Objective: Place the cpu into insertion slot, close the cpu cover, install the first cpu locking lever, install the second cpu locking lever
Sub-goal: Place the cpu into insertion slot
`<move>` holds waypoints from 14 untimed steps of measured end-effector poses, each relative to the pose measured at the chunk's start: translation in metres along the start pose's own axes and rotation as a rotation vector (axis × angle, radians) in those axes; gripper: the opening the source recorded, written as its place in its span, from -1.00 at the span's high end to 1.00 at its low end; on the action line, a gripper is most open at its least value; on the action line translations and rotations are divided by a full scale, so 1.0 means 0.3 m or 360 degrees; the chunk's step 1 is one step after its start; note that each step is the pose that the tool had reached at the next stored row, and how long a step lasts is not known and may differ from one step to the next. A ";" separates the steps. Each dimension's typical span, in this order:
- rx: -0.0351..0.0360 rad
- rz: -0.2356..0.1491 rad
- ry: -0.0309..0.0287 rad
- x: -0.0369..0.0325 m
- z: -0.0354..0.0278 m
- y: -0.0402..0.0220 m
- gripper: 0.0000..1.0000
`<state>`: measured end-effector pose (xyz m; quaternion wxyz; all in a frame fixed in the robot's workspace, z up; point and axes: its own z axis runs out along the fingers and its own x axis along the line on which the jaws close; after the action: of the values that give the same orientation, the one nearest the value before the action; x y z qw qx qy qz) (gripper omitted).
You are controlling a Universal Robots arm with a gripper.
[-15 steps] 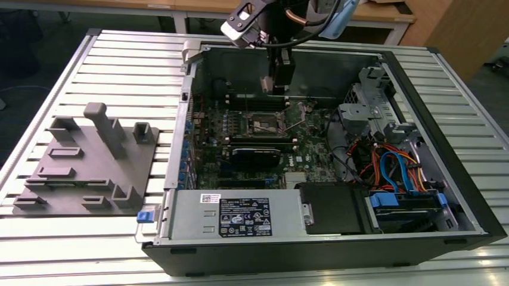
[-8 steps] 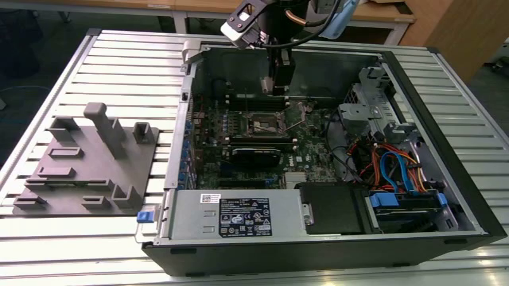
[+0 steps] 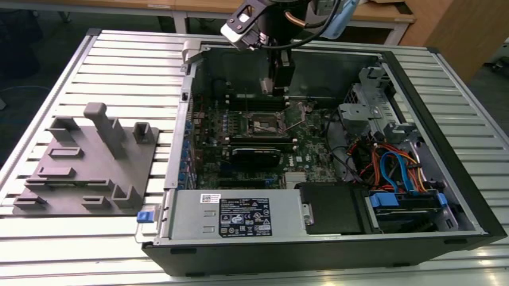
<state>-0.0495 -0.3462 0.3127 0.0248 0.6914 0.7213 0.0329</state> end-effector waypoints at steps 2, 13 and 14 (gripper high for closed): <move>0.0000 0.0000 0.00000 0.000 0.012 -0.001 -0.07; 0.0000 0.0004 -0.00002 -0.001 0.078 -0.007 -0.07; 0.0000 0.0004 -0.00003 -0.001 0.084 -0.007 -0.07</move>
<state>-0.0496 -0.3462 0.2874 0.0248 0.6924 0.7204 0.0329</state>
